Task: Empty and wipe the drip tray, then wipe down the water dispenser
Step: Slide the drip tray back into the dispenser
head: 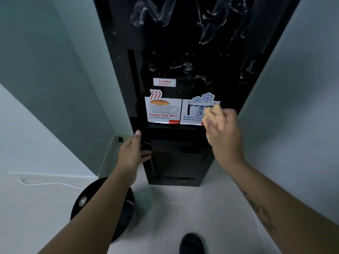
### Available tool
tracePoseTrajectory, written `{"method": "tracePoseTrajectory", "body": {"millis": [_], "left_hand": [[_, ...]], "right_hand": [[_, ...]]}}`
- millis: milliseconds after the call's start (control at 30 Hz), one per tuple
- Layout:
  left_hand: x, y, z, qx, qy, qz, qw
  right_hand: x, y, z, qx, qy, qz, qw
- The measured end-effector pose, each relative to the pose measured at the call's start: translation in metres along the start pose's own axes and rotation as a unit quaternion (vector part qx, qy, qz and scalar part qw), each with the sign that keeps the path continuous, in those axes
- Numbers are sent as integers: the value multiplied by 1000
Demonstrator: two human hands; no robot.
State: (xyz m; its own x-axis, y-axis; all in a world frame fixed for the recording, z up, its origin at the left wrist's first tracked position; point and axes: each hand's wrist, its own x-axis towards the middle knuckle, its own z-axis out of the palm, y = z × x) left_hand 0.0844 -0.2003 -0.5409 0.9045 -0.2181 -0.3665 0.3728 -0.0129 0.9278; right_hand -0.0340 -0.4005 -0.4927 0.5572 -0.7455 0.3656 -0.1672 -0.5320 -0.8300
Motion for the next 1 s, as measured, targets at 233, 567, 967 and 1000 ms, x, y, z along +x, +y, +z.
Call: {"method": "tracePoseTrajectory", "body": {"millis": [233, 567, 967, 1000], "left_hand": [[1, -5, -6, -12, -26, 4, 1000], [5, -2, -12, 29, -55, 17, 998], [5, 3, -7, 39, -53, 10, 998], [7, 5, -7, 37, -56, 8, 998]], "right_hand": [[-6, -19, 55, -168, -211, -144, 952], [2, -24, 64, -159, -525, -141, 824], [8, -16, 30, -194, -418, -186, 868], [3, -23, 43, -169, -419, -175, 875]]}}
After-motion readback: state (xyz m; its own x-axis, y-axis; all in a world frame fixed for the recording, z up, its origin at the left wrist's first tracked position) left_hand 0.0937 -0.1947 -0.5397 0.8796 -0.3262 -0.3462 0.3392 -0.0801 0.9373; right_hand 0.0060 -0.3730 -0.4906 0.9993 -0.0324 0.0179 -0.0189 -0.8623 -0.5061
